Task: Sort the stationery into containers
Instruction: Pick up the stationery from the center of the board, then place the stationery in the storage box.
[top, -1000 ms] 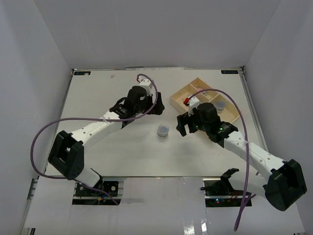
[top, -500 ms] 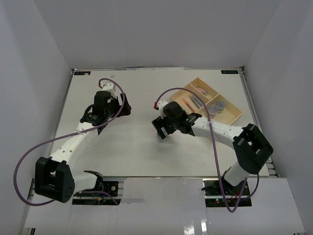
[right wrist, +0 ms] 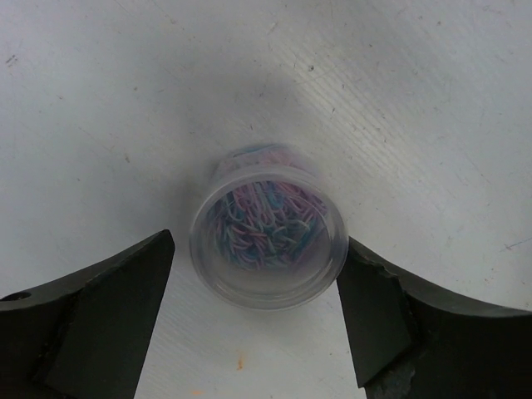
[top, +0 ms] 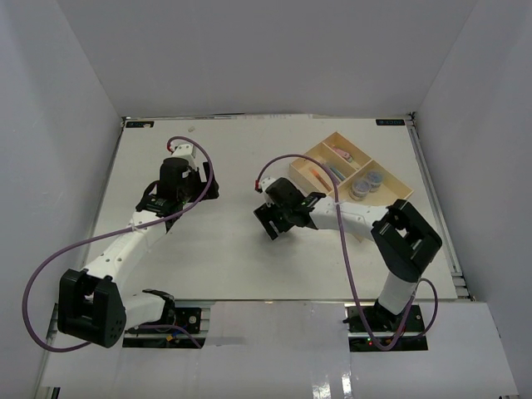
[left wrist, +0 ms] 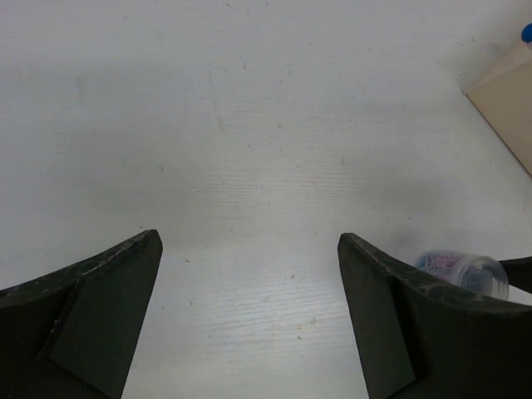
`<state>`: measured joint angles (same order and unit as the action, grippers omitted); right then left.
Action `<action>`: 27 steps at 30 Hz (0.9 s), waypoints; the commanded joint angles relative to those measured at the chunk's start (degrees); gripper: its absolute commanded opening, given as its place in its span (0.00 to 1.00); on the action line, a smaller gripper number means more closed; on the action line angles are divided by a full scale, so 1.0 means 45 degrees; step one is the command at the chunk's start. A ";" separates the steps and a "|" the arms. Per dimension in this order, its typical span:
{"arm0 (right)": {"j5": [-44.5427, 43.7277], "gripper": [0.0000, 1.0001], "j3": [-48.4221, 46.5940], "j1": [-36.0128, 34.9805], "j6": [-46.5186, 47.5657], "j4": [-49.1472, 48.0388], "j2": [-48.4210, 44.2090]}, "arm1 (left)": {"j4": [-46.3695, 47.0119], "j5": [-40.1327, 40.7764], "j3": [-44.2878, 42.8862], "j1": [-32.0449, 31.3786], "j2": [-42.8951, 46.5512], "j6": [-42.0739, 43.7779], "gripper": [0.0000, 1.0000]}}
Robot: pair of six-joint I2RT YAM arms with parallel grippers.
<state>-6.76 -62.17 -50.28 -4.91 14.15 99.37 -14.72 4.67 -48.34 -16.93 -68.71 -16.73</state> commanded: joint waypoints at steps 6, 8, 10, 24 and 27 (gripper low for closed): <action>-0.1054 0.53 -0.0442 -0.0037 -0.0140 0.0429 -0.0519 | 0.0185 0.0193 0.0038 0.0051 0.0561 0.0183 0.98; -0.1464 0.47 -0.0364 -0.0018 -0.0101 0.0507 -0.1065 | 0.0205 0.0155 0.0019 0.0051 0.0542 0.0183 0.98; -0.1640 0.45 -0.0247 0.0118 -0.0043 0.0566 -0.1804 | 0.0185 0.0115 0.0019 0.0051 0.0561 0.0183 0.98; -0.1858 0.46 0.1919 0.6558 -0.0198 0.1562 -0.5871 | 0.0185 0.0096 0.0038 0.0051 0.0659 0.0183 0.98; -0.1466 0.45 0.2311 0.7478 -0.0296 0.1503 -0.5736 | 0.0185 0.0096 0.0038 0.0051 0.0659 0.0183 0.98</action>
<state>-15.55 -53.19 -19.07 -5.65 20.67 73.52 -14.59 5.13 -48.34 -16.93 -67.90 -16.32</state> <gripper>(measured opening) 0.657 0.979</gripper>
